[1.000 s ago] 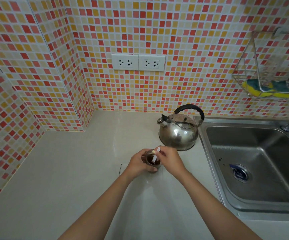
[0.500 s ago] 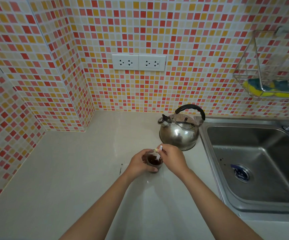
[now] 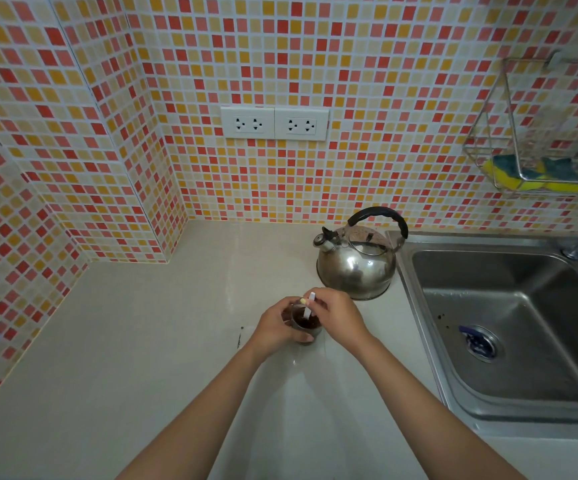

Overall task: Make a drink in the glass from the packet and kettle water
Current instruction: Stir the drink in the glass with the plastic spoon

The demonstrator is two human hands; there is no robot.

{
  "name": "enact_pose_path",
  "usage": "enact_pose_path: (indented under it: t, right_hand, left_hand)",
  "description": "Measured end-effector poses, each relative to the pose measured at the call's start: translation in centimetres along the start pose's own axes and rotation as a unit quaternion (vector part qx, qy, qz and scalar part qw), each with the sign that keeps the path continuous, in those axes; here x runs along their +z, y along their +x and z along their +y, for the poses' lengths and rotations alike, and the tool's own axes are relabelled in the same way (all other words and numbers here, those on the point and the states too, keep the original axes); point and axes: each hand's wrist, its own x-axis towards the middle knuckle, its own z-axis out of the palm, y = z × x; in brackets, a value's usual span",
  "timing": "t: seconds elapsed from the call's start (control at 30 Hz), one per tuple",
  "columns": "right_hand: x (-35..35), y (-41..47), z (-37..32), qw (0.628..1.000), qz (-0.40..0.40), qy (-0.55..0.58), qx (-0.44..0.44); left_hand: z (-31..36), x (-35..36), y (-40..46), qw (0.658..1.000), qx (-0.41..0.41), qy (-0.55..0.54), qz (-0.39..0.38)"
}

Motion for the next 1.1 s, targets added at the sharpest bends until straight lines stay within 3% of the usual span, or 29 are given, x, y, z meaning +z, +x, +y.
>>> enact_pose_path:
  t: [0.07,0.17,0.33,0.43,0.57,0.73,0.83,1.0,1.1]
  right_hand:
    - [-0.3,0.2,0.3,0.999,0.012,-0.032,-0.009]
    - [-0.2,0.4,1.0,0.998,0.039,-0.014,0.045]
    - [0.4,0.6,1.8,0.958,0.099,0.184,0.195]
    - [-0.4,0.9,2.1,0.931,0.145,0.237,0.235]
    - [-1.1,0.9,1.5,0.946,0.150,0.233,0.170]
    - [-0.6,0.1,0.5,0.998,0.009,0.066,0.002]
    - [-0.5,0.0,0.8,1.000,0.009,-0.015,0.004]
    - [-0.1,-0.3,0.2,0.998,-0.012,0.064,0.026]
    - [-0.1,-0.2,-0.1,1.000,-0.020,0.023,-0.004]
  left_hand:
    - [0.1,0.0,0.0,1.000,-0.002,0.004,0.001]
    - [0.2,0.0,0.0,1.000,-0.008,0.002,0.000]
    - [0.1,0.0,0.1,1.000,-0.015,-0.003,0.001]
    - [0.2,0.1,0.1,1.000,-0.012,0.003,0.002]
    - [0.1,0.0,0.0,1.000,-0.008,-0.006,0.002]
    - [0.2,0.0,0.0,1.000,-0.008,-0.002,0.003]
    - [0.3,0.0,-0.1,1.000,-0.009,0.004,0.004]
    - [0.5,0.0,-0.2,1.000,-0.010,0.008,0.006]
    - [0.6,0.0,-0.3,1.000,-0.009,0.012,0.006]
